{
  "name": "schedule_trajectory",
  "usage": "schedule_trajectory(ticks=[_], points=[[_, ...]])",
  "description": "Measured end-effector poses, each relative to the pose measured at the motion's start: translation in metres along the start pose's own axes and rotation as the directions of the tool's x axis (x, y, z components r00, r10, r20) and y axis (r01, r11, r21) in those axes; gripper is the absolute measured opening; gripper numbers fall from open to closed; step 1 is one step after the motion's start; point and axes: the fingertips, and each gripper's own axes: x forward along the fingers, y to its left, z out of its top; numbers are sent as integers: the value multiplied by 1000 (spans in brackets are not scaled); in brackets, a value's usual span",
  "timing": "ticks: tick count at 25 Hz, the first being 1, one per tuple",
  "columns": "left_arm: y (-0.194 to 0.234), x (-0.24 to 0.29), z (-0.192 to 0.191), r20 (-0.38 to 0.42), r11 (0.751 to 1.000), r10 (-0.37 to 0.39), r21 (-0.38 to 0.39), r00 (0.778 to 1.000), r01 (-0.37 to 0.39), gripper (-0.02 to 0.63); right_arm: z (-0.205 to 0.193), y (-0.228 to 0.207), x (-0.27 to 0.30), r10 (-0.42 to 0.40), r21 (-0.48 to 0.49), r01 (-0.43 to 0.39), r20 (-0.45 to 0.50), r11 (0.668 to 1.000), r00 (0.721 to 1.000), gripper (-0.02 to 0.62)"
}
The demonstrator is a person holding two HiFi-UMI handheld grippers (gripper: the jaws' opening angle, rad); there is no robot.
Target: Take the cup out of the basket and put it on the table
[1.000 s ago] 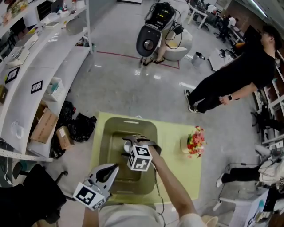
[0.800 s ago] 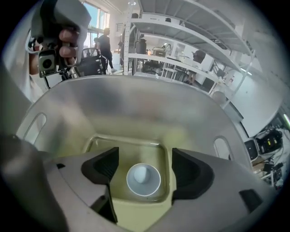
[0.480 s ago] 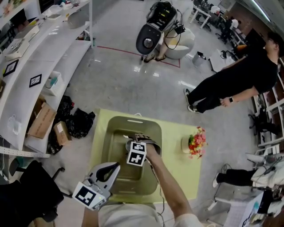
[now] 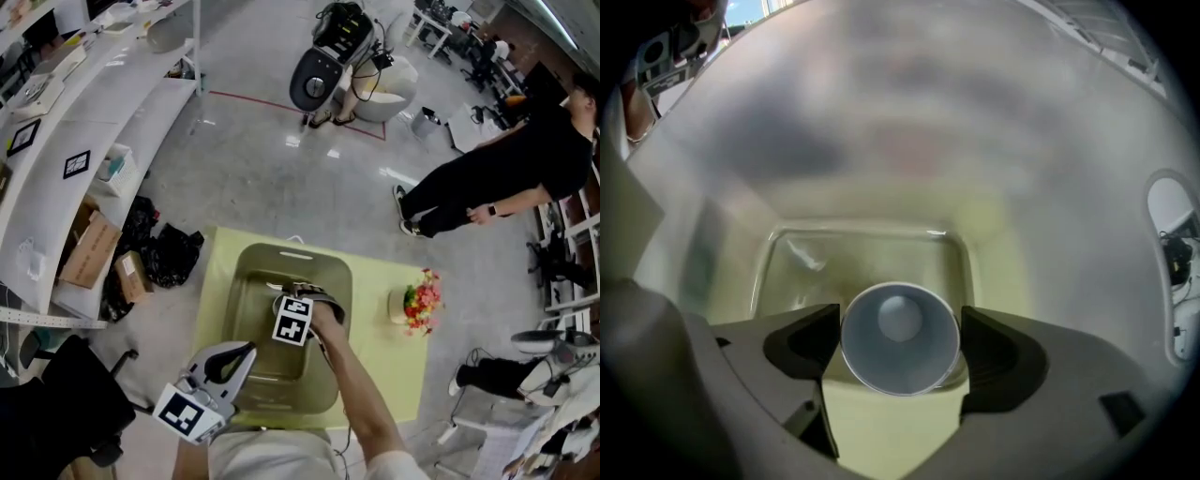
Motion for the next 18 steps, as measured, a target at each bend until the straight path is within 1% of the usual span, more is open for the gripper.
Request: schedule_trajectory(ticks=[3,8,14,18], points=[[-2,2,-3,-14,1000,-4,17,1000,4,9,-4,0,2,-9,3,9,-20,1000,1000,393],[-4,6,-6,-32,1000,-7,13,999,8,9,-8,1,3,-14,-2,14,-45,1000,999,390],[-3,11,-8,-47,1000,-10,15,999,10,9,-7,-1,2,-19,-12,18,-52,1000,998,368],[-3,13,-11,-58,1000,-7,11,998,8,9,-4,-2,-2,-22,-16,21,-41,1000,999,360]])
